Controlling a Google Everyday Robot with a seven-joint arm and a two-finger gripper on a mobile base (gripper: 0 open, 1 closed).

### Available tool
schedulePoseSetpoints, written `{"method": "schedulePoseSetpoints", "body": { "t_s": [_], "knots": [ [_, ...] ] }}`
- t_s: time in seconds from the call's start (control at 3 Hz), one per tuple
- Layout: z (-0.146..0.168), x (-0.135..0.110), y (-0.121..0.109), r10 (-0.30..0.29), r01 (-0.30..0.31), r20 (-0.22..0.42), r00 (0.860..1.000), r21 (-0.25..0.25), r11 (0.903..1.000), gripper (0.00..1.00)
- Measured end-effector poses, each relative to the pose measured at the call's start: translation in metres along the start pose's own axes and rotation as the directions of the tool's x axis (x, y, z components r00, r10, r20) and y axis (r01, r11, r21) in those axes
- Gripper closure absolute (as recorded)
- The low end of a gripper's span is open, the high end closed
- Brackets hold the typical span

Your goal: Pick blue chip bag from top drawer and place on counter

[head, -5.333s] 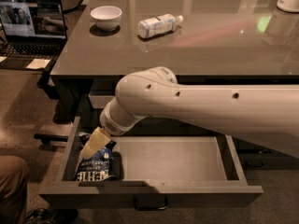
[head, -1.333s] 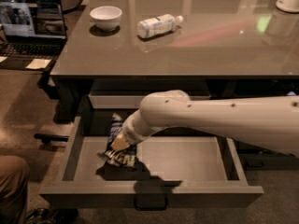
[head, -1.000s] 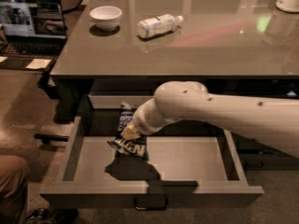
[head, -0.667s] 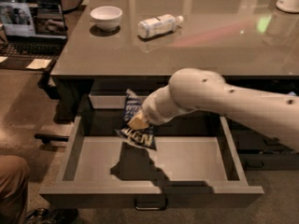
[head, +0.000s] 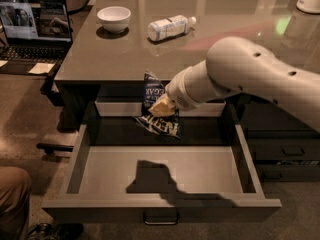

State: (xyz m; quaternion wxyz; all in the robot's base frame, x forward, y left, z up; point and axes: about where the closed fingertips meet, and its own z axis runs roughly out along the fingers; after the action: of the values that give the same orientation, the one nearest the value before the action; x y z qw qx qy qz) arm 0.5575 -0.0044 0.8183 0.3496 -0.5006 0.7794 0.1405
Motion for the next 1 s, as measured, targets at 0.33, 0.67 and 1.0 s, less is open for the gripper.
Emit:
{"method": "schedulePoseSetpoints", "body": {
  "t_s": [0.33,0.67,1.0],
  "knots": [
    [-0.024,-0.025,-0.025,-0.032,0.032,0.018,0.999,0.004,0.9995,1.0],
    [-0.033,-0.054,-0.06,-0.023,0.022,0.064,0.998,0.01,0.9997,1.0],
    [-0.034,-0.065,-0.097,0.055,-0.061,0.11,0.992,0.053,0.9967,1.0]
  ]
}}
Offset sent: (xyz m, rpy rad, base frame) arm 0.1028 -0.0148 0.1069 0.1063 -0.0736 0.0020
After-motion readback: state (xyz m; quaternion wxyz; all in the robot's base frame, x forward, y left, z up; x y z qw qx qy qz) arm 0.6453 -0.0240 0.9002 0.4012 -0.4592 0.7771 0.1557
